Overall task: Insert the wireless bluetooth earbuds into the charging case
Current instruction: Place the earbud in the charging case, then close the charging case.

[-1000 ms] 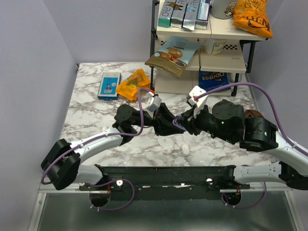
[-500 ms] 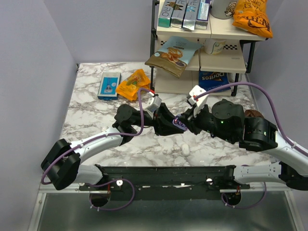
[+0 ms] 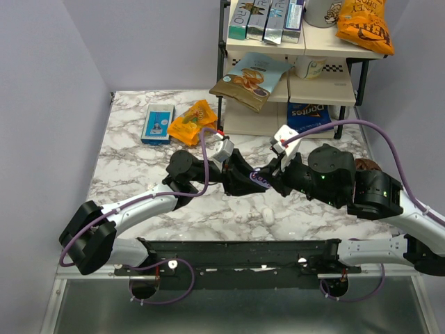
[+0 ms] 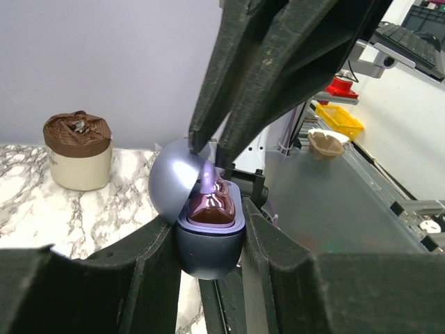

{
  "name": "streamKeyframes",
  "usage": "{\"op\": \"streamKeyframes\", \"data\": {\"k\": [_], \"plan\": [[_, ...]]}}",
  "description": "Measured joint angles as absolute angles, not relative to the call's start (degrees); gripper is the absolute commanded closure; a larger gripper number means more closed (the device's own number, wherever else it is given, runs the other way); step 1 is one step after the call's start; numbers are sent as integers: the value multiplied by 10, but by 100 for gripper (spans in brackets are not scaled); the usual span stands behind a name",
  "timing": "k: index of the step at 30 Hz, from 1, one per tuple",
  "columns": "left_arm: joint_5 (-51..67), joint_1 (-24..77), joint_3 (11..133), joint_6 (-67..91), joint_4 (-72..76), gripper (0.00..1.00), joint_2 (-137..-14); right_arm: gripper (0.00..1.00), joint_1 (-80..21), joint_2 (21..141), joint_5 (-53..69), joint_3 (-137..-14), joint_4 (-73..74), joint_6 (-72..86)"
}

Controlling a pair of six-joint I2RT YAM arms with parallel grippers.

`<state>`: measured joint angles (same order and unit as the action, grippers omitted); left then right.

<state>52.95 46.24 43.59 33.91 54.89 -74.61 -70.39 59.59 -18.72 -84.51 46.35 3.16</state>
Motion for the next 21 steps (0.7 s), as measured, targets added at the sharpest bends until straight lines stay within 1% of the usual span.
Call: {"op": "streamKeyframes", "data": {"k": [6,11,12,13,15,16,19,21], "plan": [[514,462,436,328,541,100,-746,81,-704,596,-170,-843,464,34],[507,462,436,323,539,100,-745,77,-704,596,-166,-839,465,37],[506,462,436,322,539,100,-745,74,-704,596,-166,-839,465,37],[505,462,436,321,538,100,-745,67,-704,596,-166,-839,465,39],[503,462,436,321,538,100,-745,59,-704,595,-167,-838,464,43],[501,462,436,321,538,100,-745,53,-704,595,-168,-838,464,44],[500,461,436,319,537,100,-745,46,-705,589,-172,-838,463,45],[500,462,436,319,538,100,-743,45,-705,584,-177,-838,463,45]]}}
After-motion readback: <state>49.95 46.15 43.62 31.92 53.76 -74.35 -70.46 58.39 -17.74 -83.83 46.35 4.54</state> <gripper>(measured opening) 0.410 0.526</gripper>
